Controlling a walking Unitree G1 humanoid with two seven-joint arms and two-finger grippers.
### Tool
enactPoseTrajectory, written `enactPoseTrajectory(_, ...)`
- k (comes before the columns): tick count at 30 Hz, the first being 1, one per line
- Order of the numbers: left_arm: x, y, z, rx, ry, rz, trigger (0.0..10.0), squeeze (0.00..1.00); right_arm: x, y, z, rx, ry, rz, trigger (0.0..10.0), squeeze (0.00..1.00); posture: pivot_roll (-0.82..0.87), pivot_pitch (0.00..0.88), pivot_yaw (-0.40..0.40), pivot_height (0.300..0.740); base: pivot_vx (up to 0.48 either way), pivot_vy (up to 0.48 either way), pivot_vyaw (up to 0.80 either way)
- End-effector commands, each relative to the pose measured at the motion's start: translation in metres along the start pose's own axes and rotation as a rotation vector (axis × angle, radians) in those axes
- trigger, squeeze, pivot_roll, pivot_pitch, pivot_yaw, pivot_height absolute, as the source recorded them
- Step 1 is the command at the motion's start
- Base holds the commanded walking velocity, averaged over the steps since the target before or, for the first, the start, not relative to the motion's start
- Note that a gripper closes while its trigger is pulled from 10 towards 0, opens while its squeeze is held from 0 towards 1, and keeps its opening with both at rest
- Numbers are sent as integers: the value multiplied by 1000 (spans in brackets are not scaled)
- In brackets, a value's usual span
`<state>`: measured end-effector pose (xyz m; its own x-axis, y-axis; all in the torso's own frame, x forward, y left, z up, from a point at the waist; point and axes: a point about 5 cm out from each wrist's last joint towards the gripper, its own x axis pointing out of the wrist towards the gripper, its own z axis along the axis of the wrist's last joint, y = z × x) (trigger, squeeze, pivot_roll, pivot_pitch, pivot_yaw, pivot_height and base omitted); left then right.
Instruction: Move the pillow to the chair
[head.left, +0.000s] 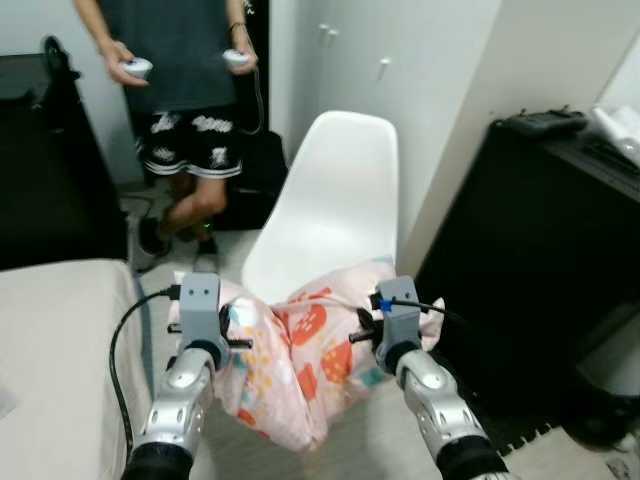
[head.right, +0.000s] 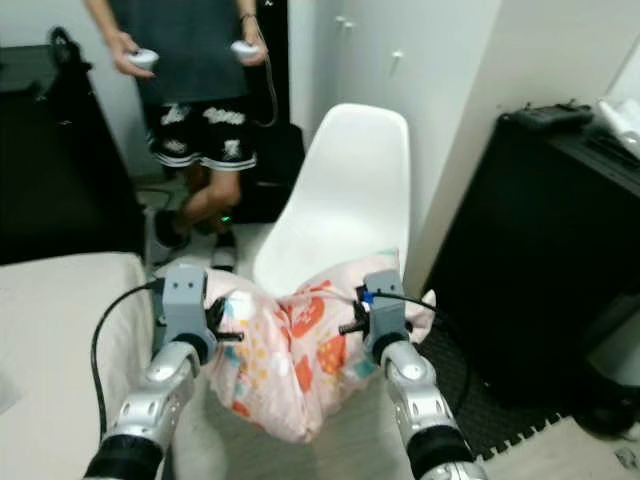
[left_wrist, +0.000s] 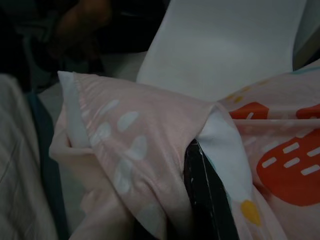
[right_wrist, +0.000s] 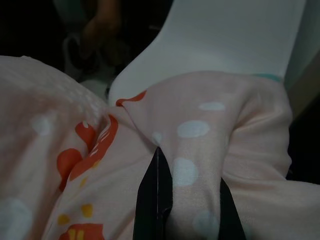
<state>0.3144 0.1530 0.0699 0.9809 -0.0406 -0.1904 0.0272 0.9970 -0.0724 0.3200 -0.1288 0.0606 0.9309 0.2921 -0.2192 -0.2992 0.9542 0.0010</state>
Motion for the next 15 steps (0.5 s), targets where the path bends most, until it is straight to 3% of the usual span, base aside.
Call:
enactPoseTrajectory(1,3,-8,8,2,-41,-31,10000,0,2,0,10,-1,-39,19,10000,0,71,29,-23,740,334,0,0)
enactPoseTrajectory(7,4,-6,13,8,-50,-33,10000,0,3,-1,18,17,-61,21,10000,0,70,37,-23,740,330,0,0)
enactPoseTrajectory(13,11,-6,38,18,-118,-62,10000,0,5,-4,41,13,-113,40,10000,0,67,43,-27,740,331,0,-734)
enactPoseTrajectory(15,13,-6,44,15,-132,-66,10000,0,6,-6,47,16,-126,35,10000,0,67,44,-27,740,334,0,0)
